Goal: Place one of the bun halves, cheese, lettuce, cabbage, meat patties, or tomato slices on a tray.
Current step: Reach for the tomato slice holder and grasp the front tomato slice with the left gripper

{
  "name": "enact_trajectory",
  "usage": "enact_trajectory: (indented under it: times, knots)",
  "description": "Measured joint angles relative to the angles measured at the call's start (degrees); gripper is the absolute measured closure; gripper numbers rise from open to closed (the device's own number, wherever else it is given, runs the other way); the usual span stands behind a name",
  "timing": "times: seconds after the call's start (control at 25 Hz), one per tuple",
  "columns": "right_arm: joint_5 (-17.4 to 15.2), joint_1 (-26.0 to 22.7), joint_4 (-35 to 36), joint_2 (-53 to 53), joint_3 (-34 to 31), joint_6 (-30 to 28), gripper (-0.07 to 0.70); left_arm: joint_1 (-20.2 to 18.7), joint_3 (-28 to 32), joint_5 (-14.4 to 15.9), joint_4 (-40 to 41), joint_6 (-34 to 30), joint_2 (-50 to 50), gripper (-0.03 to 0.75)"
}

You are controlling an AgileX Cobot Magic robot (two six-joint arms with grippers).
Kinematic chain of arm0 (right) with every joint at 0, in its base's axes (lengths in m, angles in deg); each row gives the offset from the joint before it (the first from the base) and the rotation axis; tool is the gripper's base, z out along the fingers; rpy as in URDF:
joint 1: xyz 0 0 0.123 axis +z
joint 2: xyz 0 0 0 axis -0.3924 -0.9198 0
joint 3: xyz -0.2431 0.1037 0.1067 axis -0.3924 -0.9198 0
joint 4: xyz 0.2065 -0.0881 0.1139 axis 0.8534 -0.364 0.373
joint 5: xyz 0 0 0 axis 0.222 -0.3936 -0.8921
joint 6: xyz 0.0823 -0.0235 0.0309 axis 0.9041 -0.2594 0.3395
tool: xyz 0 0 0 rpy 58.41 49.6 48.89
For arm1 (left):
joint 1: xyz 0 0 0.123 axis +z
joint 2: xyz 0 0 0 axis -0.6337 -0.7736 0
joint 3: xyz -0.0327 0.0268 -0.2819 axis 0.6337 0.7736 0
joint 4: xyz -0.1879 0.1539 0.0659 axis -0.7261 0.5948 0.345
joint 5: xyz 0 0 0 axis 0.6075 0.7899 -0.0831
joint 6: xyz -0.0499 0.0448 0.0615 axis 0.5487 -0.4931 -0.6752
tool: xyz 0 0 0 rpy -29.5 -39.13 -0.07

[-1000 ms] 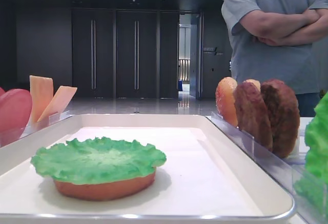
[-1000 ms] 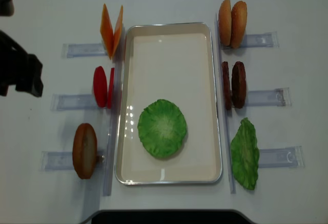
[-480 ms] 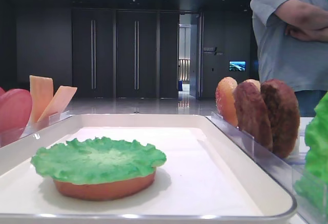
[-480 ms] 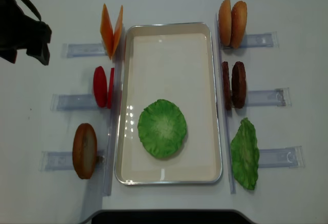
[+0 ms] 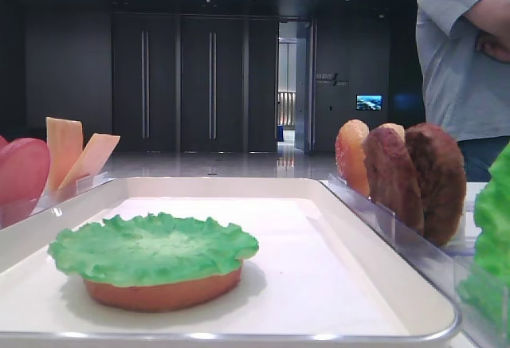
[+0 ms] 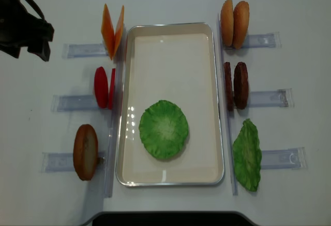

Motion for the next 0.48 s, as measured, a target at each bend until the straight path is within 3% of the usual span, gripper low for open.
enact_trajectory:
  times: [0.32,0.48]
  knots:
    - [0.0,0.0,0.0,0.0,0.0,0.0,0.091,-0.3,0.0,0.7,-1.0,6.2,-4.7,0.179]
    - [0.0,0.0,0.0,0.0,0.0,0.0,0.091,-2.6,0.0,0.7,-1.0,9.8,-5.5,0.179]
